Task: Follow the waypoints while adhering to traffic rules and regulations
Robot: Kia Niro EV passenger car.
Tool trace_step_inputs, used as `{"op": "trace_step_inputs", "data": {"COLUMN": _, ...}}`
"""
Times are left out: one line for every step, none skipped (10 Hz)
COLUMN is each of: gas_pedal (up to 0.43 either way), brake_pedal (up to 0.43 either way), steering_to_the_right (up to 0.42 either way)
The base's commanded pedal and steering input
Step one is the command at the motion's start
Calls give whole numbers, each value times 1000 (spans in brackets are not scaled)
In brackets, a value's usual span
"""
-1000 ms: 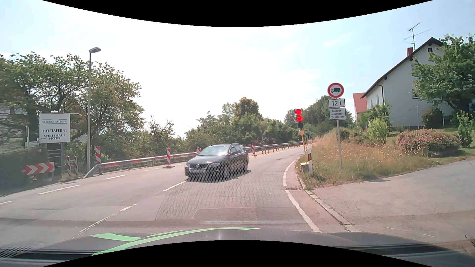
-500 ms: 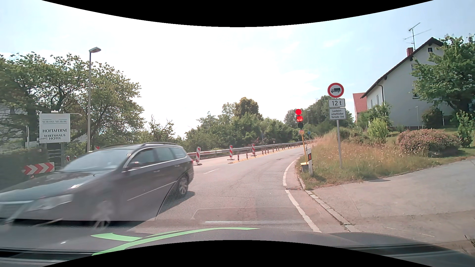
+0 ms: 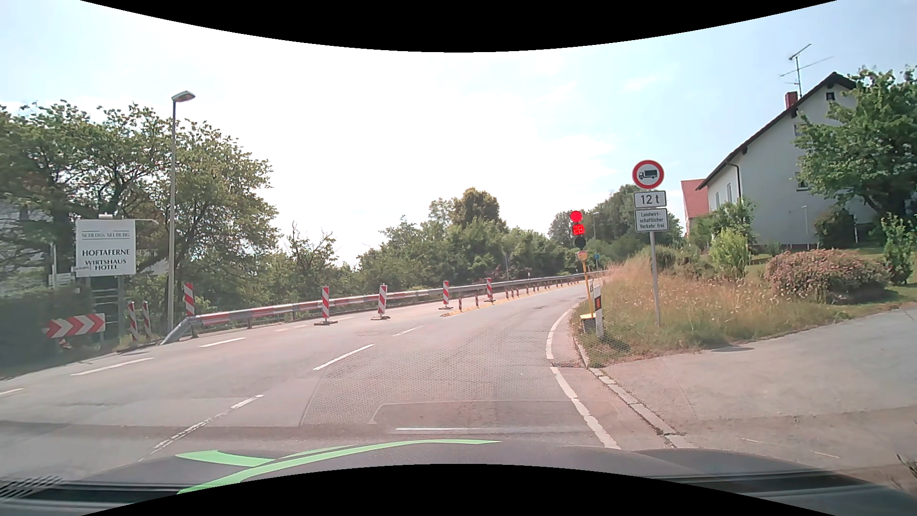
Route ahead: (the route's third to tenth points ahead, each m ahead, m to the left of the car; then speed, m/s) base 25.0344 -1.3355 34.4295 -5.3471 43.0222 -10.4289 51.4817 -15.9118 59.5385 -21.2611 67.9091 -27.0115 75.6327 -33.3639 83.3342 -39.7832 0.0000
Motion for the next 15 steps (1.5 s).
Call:
{"op": "trace_step_inputs", "data": {"gas_pedal": 0, "brake_pedal": 329, "steering_to_the_right": 72}}
{"op": "trace_step_inputs", "data": {"gas_pedal": 0, "brake_pedal": 323, "steering_to_the_right": 72}}
{"op": "trace_step_inputs", "data": {"gas_pedal": 0, "brake_pedal": 329, "steering_to_the_right": 71}}
{"op": "trace_step_inputs", "data": {"gas_pedal": 0, "brake_pedal": 329, "steering_to_the_right": 71}}
{"op": "trace_step_inputs", "data": {"gas_pedal": 0, "brake_pedal": 323, "steering_to_the_right": 72}}
{"op": "trace_step_inputs", "data": {"gas_pedal": 0, "brake_pedal": 329, "steering_to_the_right": 72}}
{"op": "trace_step_inputs", "data": {"gas_pedal": 0, "brake_pedal": 323, "steering_to_the_right": 72}}
{"op": "trace_step_inputs", "data": {"gas_pedal": 0, "brake_pedal": 323, "steering_to_the_right": 72}}
{"op": "trace_step_inputs", "data": {"gas_pedal": 0, "brake_pedal": 329, "steering_to_the_right": 72}}
{"op": "trace_step_inputs", "data": {"gas_pedal": 0, "brake_pedal": 329, "steering_to_the_right": 72}}
{"op": "trace_step_inputs", "data": {"gas_pedal": 0, "brake_pedal": 329, "steering_to_the_right": 72}}
{"op": "trace_step_inputs", "data": {"gas_pedal": 0, "brake_pedal": 323, "steering_to_the_right": 72}}
{"op": "trace_step_inputs", "data": {"gas_pedal": 0, "brake_pedal": 323, "steering_to_the_right": 72}}
{"op": "trace_step_inputs", "data": {"gas_pedal": 0, "brake_pedal": 323, "steering_to_the_right": 72}}
{"op": "trace_step_inputs", "data": {"gas_pedal": 0, "brake_pedal": 329, "steering_to_the_right": 72}}
